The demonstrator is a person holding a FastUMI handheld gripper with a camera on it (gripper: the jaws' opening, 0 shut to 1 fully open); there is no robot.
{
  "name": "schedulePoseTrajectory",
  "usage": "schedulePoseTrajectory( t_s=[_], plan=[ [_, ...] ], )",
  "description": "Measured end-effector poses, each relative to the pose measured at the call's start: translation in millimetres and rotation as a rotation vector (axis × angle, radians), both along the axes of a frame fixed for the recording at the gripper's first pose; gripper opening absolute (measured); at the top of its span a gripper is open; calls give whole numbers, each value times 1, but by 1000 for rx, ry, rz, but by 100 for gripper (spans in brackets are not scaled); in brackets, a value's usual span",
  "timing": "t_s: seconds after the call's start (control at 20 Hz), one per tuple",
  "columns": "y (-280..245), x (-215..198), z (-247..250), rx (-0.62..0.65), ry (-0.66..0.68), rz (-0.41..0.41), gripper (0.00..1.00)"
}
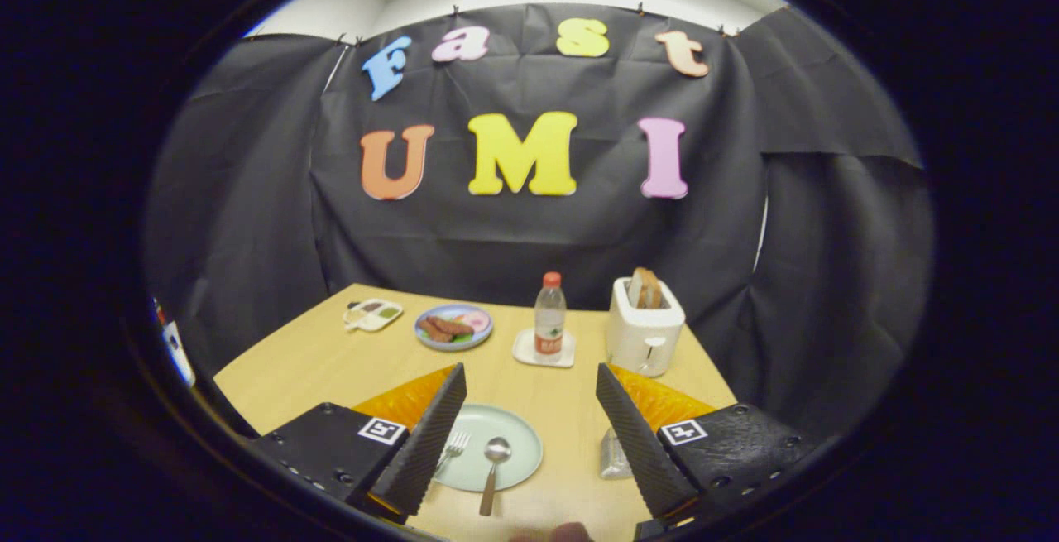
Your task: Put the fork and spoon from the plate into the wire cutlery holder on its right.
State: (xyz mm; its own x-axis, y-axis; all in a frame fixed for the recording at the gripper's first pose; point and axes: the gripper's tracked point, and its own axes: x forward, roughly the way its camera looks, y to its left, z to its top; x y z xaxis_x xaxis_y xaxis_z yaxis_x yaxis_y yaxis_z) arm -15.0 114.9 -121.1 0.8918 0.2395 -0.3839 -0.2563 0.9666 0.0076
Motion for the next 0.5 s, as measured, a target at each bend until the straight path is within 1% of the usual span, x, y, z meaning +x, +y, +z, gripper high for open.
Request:
schedulePoseTrajectory(
  t_s=[0.2,0.35,0.5],
  plan=[
    [17,-10,-69,-55,169,17,96],
    [27,-11,-116,-96,271,20,96],
    [37,-15,-159,-112,377,23,96]
  ],
)
